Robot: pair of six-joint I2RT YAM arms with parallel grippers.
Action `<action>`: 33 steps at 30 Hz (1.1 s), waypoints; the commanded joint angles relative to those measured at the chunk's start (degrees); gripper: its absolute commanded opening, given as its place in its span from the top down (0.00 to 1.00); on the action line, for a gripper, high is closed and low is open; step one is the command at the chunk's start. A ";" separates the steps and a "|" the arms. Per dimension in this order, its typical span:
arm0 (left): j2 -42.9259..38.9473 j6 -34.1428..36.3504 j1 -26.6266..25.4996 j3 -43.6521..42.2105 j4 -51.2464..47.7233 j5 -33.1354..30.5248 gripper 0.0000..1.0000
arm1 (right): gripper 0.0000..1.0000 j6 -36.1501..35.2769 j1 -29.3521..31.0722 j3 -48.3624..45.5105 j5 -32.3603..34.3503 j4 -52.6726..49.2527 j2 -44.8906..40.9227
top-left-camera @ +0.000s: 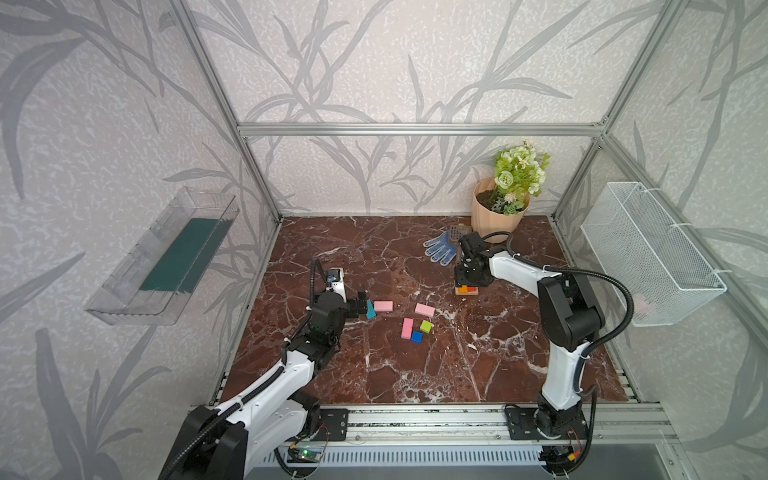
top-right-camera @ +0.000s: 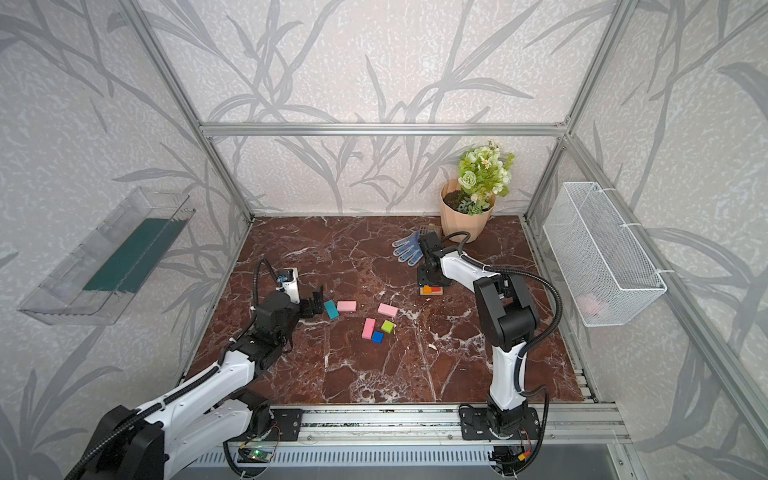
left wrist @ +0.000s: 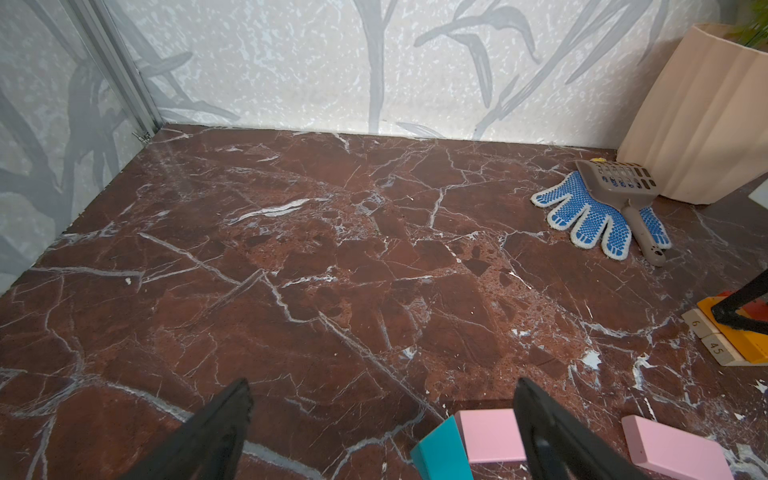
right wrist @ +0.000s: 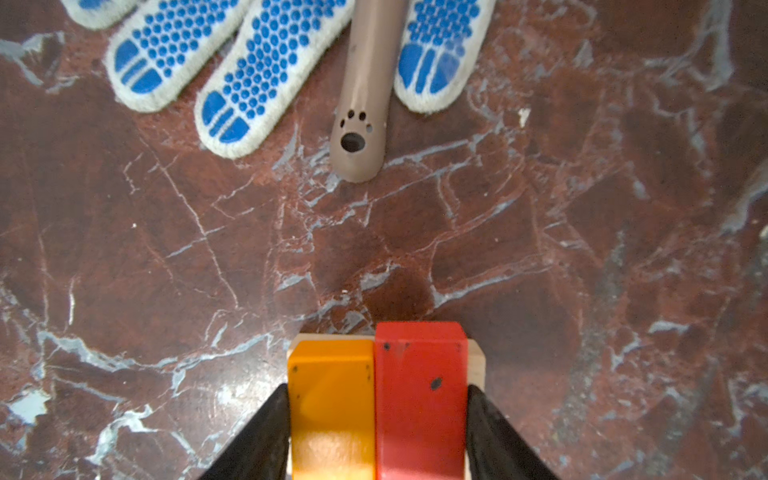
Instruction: Build the wood block tower
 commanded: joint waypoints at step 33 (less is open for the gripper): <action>-0.21 1.14 -0.48 -0.45 1.14 0.14 0.01 | 0.15 -4.17 -0.16 -20.68 -0.49 13.69 -17.94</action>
